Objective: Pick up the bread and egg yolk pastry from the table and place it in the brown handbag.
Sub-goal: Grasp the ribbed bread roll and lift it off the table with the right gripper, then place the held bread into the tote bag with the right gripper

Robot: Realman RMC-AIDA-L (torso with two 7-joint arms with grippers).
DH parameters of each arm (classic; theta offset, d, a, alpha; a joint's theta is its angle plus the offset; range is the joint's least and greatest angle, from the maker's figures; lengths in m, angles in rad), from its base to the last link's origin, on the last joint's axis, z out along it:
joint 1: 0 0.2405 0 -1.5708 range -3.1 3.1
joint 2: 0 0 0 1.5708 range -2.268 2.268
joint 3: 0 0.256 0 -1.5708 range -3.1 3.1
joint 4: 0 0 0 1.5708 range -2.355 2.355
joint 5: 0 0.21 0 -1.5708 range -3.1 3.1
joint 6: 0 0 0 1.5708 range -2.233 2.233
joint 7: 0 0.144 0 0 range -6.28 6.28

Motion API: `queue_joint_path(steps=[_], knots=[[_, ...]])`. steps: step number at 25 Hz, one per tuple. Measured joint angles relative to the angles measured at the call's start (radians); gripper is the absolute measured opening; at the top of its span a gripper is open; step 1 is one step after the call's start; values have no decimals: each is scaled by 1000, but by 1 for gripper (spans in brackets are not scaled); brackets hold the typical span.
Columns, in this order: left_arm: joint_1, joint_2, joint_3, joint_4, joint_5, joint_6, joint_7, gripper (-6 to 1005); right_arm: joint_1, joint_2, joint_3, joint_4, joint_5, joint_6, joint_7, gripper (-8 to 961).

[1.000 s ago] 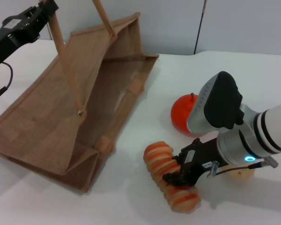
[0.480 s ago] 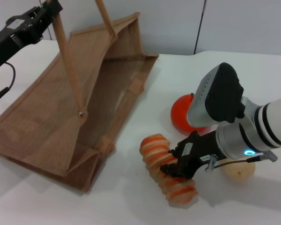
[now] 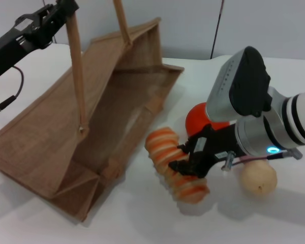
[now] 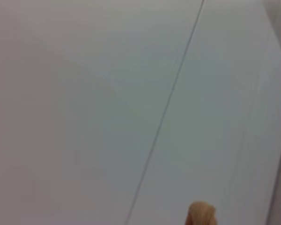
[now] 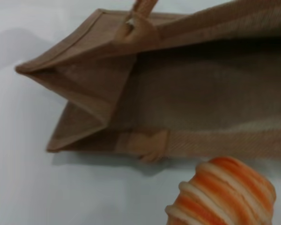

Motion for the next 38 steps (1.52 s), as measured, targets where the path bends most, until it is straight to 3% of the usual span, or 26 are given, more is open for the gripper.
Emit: queue_joint_path(steps=[11,16,23,30,38], knots=[[-63,-3,0,-1,75,-65,-53,120,95,4,-57,37,0,141,7,343],[-98,-3,0,-12,105,-65,-56,120,170,8,-103,143,5,252,29,331],[-144,-2,2,-35,129,-65,-61,120,206,10,-155,221,11,398,67,321],[-156,-3,2,-37,132,-65,-57,120,285,11,-277,380,125,573,68,310],[-144,-3,-12,-37,115,-65,-53,120,327,11,-371,414,150,590,40,303]])
